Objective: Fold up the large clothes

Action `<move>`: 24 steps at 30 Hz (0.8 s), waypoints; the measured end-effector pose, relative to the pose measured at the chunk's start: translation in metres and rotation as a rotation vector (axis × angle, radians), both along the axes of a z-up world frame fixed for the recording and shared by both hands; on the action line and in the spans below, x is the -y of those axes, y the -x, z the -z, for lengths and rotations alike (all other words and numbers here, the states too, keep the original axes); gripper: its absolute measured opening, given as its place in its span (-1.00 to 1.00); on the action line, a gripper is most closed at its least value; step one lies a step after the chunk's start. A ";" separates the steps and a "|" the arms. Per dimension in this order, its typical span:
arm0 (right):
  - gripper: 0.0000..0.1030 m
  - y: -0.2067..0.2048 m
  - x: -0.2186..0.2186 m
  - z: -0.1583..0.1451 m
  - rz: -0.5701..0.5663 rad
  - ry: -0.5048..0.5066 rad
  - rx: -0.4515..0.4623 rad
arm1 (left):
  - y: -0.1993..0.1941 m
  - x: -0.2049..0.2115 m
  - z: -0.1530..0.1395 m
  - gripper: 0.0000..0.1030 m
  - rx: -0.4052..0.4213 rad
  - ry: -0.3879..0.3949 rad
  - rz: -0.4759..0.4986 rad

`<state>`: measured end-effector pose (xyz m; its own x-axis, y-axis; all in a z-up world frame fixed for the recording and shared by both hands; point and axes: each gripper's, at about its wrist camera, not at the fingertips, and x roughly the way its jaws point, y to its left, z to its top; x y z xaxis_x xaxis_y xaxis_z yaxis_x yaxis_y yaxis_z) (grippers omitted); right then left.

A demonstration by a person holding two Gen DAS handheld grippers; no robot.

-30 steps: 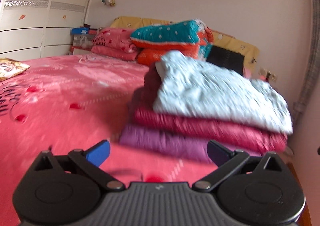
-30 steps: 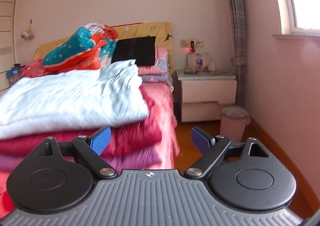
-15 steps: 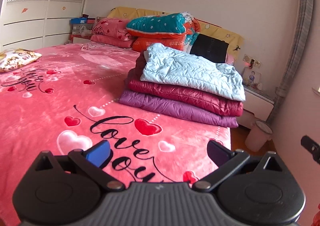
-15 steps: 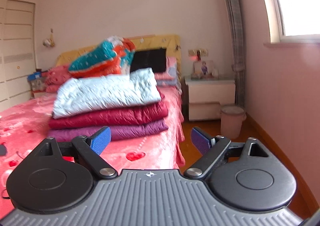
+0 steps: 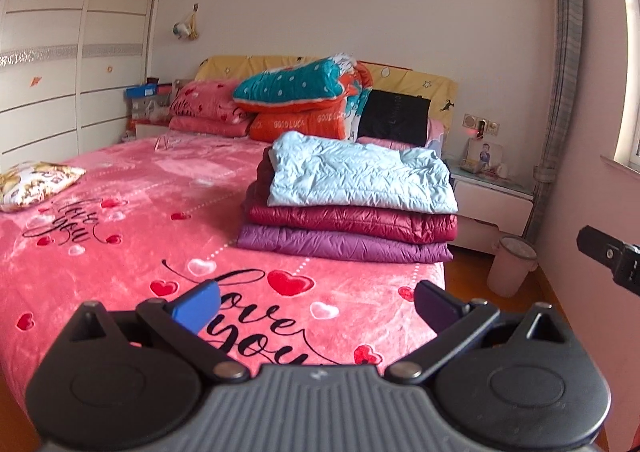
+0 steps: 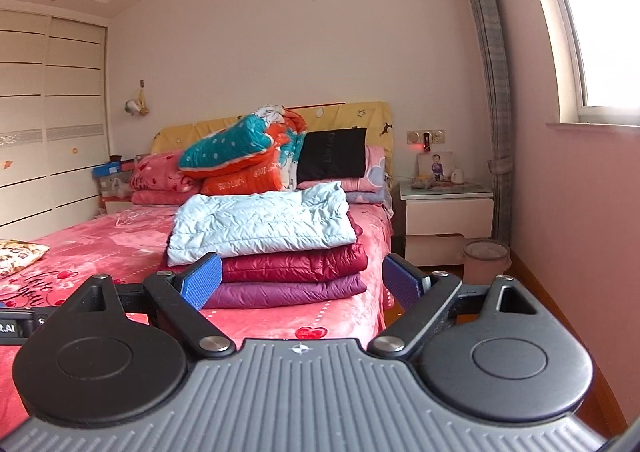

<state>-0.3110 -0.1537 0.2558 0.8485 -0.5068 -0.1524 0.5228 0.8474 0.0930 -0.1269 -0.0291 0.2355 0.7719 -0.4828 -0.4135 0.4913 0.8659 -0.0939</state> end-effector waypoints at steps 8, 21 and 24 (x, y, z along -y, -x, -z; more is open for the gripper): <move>1.00 0.004 -0.014 -0.004 0.015 -0.011 -0.004 | 0.003 -0.005 0.001 0.99 0.025 -0.028 -0.026; 1.00 -0.004 -0.021 0.005 0.002 0.006 -0.030 | 0.003 -0.010 0.007 0.99 0.026 -0.061 -0.053; 1.00 -0.004 -0.018 0.006 0.002 -0.001 -0.030 | 0.003 -0.010 0.009 0.99 0.024 -0.062 -0.051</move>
<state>-0.3071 -0.1357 0.2501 0.8425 -0.5083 -0.1784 0.5271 0.8462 0.0780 -0.1296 -0.0187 0.2268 0.8049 -0.4163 -0.4228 0.4475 0.8938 -0.0280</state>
